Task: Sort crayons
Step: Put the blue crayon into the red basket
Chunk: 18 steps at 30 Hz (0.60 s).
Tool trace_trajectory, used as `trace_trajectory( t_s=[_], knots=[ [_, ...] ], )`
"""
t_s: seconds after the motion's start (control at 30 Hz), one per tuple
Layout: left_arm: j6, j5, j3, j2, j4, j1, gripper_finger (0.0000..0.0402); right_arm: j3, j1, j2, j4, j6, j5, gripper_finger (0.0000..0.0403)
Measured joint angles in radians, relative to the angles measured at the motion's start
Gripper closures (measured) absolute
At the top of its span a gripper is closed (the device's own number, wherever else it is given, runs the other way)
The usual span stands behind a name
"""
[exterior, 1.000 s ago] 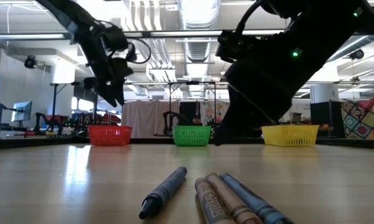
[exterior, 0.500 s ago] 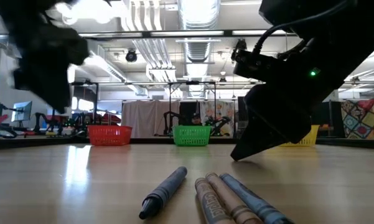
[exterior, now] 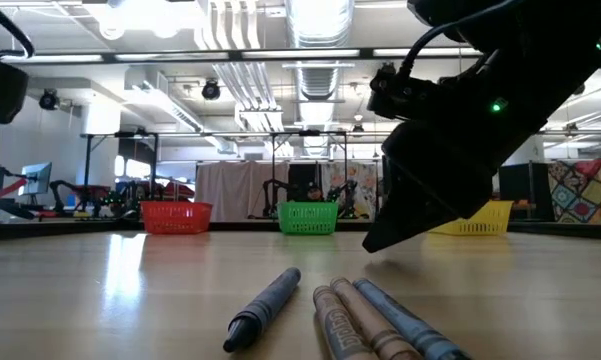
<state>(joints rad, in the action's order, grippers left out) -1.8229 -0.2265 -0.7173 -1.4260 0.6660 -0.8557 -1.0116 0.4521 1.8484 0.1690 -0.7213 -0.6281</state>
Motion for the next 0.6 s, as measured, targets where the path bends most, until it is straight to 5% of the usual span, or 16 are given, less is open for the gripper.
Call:
trace_trajectory(
  t_s=[0.3, 0.6],
  knots=[
    [0.214, 0.051, -0.207, -0.176, -0.001, 0.033, 0.0251, -0.009, -0.001, 0.0, -0.001, 0.007, -0.001, 0.0188],
    [0.186, 0.161, -0.253, -0.279, -0.051, 0.068, 0.0251, -0.007, 0.011, 0.0, 0.015, 0.016, -0.001, 0.0188]
  ],
)
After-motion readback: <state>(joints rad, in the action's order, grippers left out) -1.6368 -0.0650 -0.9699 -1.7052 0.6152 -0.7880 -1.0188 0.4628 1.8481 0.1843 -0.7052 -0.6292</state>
